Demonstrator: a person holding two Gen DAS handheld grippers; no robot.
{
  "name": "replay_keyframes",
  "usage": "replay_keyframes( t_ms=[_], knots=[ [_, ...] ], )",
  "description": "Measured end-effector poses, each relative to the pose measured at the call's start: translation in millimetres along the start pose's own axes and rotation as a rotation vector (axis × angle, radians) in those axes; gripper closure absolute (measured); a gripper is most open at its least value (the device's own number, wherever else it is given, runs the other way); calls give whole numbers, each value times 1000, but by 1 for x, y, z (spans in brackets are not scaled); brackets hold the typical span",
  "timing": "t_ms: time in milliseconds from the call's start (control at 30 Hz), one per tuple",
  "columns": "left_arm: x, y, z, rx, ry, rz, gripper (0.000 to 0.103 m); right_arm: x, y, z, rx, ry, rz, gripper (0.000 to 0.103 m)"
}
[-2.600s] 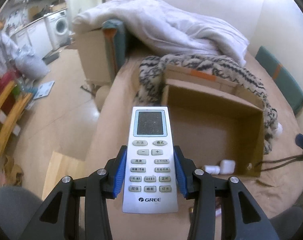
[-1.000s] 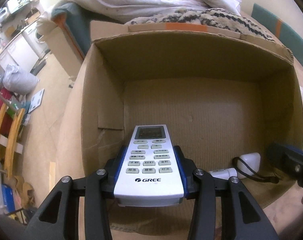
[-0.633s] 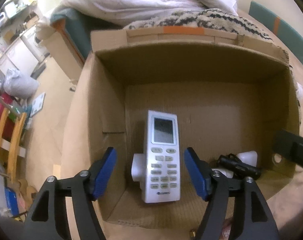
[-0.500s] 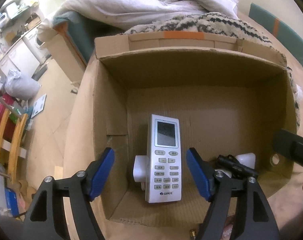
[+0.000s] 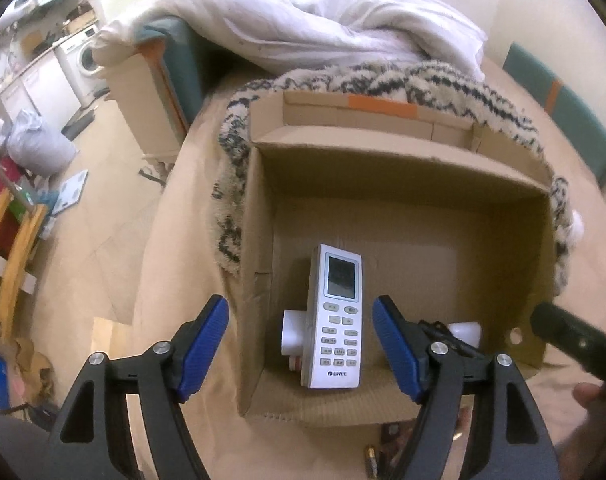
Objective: Organize rigid objects
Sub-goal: 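Withdraw both grippers from the box toward the remaining items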
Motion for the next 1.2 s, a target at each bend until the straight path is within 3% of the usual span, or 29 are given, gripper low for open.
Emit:
replay_keyframes(
  t_ms=[700, 1200],
  knots=[
    [-36, 44, -67, 11, -25, 15, 31, -17, -14, -64, -24, 41, -70, 0],
    [-9, 41, -96, 3, 50, 14, 31, 1, -29, -83, 6, 111, -146, 0]
  ],
)
Point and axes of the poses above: each gripper's, at about its wrist camera, not at the fingertips, and x roughly the way its jaws point, y to its left, z to its top, the point moved 2 cm from there along x, roughly the way its jaws point, and after that the axes turned 5 degrees about x, right-handed, at the moved point
